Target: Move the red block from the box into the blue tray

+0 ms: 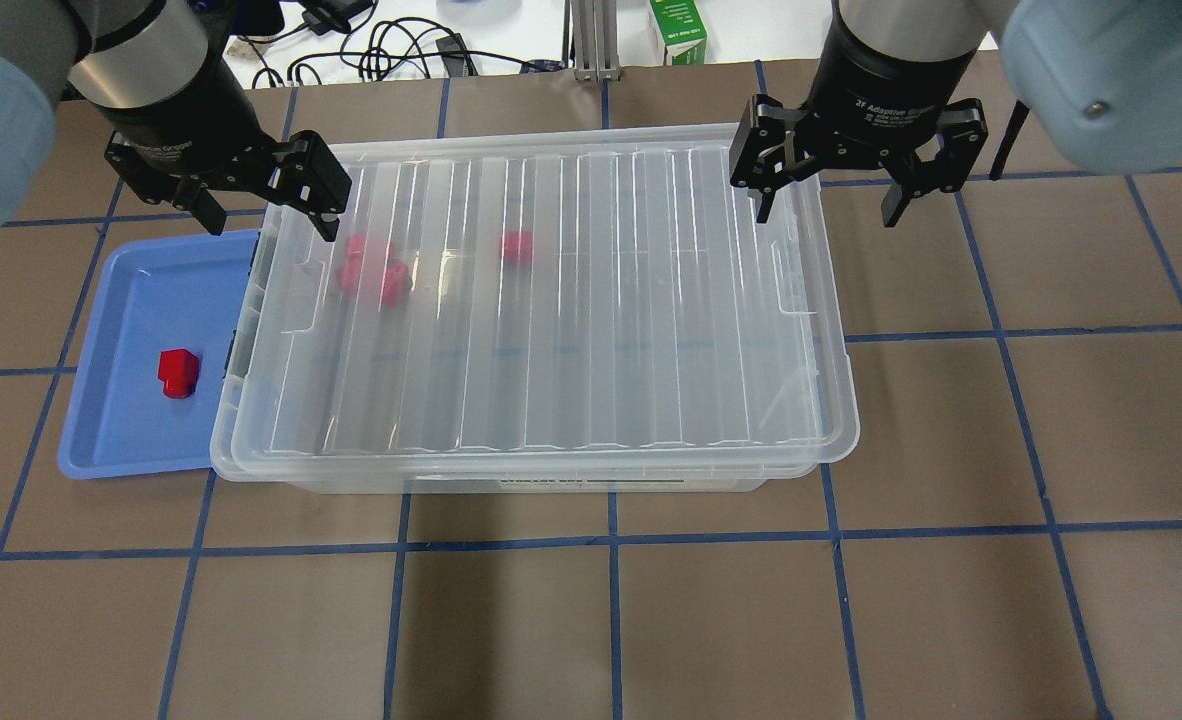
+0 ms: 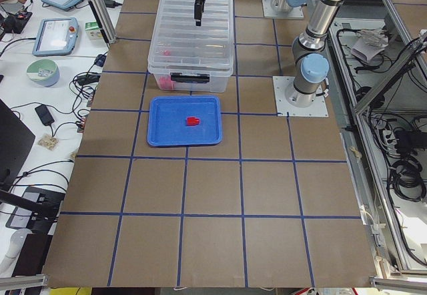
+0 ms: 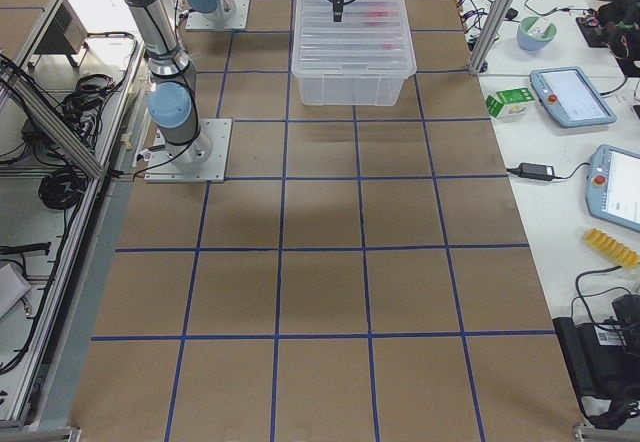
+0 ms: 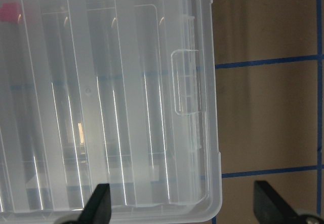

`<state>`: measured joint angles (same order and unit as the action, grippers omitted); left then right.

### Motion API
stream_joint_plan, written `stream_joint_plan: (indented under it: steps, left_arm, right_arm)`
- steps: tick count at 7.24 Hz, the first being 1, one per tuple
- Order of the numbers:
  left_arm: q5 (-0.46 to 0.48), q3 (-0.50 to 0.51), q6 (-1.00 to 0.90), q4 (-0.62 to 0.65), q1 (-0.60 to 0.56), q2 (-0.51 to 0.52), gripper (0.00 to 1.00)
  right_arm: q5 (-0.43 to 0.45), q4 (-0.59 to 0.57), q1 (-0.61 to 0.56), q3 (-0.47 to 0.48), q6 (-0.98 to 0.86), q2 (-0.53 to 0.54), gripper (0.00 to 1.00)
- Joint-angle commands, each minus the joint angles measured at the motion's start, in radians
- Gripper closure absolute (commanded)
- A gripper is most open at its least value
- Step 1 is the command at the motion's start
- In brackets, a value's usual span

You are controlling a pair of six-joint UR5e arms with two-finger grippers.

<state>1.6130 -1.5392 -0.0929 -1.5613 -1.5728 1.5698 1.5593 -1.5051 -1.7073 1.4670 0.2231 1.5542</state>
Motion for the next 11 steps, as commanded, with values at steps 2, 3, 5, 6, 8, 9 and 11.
stream_joint_plan:
  steps: [2,3,5,6,8,9,11]
  left_arm:
    - [-0.002,0.007,0.015,-0.005,0.002,-0.001,0.00]
    - [-0.005,0.020,0.016,-0.003,0.002,0.007,0.00]
    - [-0.007,0.027,0.016,-0.006,0.031,-0.002,0.00]
    - [-0.008,0.027,0.016,-0.011,0.039,-0.004,0.00]
    - [-0.007,0.024,0.018,-0.011,0.039,-0.007,0.00]
    - [-0.008,0.024,0.018,-0.011,0.039,-0.007,0.00]
    - [-0.005,0.022,0.016,-0.011,0.039,-0.007,0.00]
  right_arm:
    - [-0.001,0.000,0.000,0.001,0.001,0.000,0.00]
    - [-0.001,0.000,0.000,0.000,0.001,0.000,0.00]
    - [-0.001,-0.001,0.000,0.001,0.002,0.000,0.00]
    - [0.001,-0.001,0.000,0.000,0.002,-0.003,0.00]
    - [-0.002,-0.001,0.000,-0.001,0.002,0.000,0.00]
    - [-0.002,-0.001,0.000,-0.001,0.002,-0.002,0.00]
    - [-0.001,-0.001,0.000,0.001,0.002,-0.002,0.00]
